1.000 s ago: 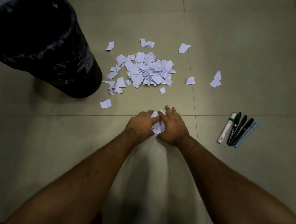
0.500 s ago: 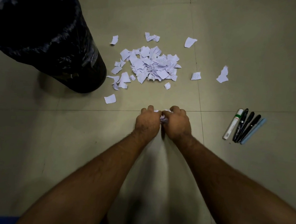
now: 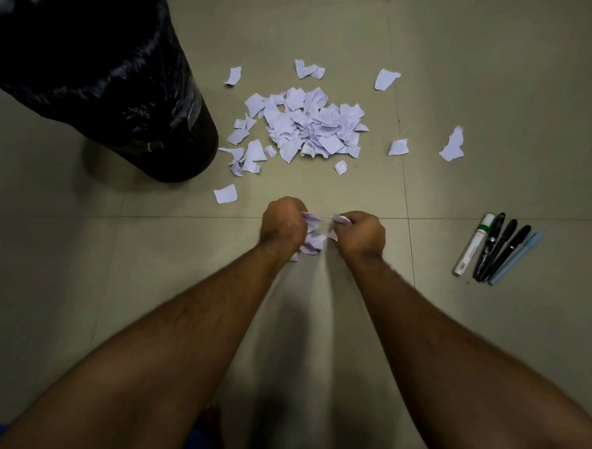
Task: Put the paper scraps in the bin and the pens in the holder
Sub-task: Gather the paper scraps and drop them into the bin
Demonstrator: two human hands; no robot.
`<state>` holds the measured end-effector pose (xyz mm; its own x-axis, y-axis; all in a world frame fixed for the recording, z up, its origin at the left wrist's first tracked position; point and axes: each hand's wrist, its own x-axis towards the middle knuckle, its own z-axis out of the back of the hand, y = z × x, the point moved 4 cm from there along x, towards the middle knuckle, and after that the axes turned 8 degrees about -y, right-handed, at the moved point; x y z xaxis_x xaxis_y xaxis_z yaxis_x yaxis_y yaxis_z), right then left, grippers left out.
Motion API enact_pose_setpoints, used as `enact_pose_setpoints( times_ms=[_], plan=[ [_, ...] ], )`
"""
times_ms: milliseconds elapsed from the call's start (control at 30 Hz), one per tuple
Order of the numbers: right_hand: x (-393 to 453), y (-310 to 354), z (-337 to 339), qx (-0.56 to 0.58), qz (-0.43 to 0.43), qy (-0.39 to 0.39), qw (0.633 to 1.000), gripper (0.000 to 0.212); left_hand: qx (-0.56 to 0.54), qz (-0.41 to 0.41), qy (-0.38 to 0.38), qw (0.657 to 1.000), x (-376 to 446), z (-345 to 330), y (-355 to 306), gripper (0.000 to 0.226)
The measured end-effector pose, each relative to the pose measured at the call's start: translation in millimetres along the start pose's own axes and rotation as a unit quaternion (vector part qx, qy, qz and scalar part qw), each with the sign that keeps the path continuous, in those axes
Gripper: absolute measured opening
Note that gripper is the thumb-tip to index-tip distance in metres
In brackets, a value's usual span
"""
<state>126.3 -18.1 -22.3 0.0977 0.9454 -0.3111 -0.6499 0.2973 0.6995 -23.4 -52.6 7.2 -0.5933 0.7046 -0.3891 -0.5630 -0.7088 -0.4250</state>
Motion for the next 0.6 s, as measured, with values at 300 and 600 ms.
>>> enact_pose_setpoints(
  times_ms=[300, 600],
  plan=[
    [-4, 102, 17, 0.327, -0.136, -0.014, 0.935, 0.016, -0.193, 0.062, -0.06, 0.977, 28, 102, -37, 0.021],
    [-26, 306, 28, 0.385, 0.019, 0.025, 0.922, 0.011, -0.183, -0.035, -0.254, 0.949, 35, 306, -72, 0.006]
  ],
)
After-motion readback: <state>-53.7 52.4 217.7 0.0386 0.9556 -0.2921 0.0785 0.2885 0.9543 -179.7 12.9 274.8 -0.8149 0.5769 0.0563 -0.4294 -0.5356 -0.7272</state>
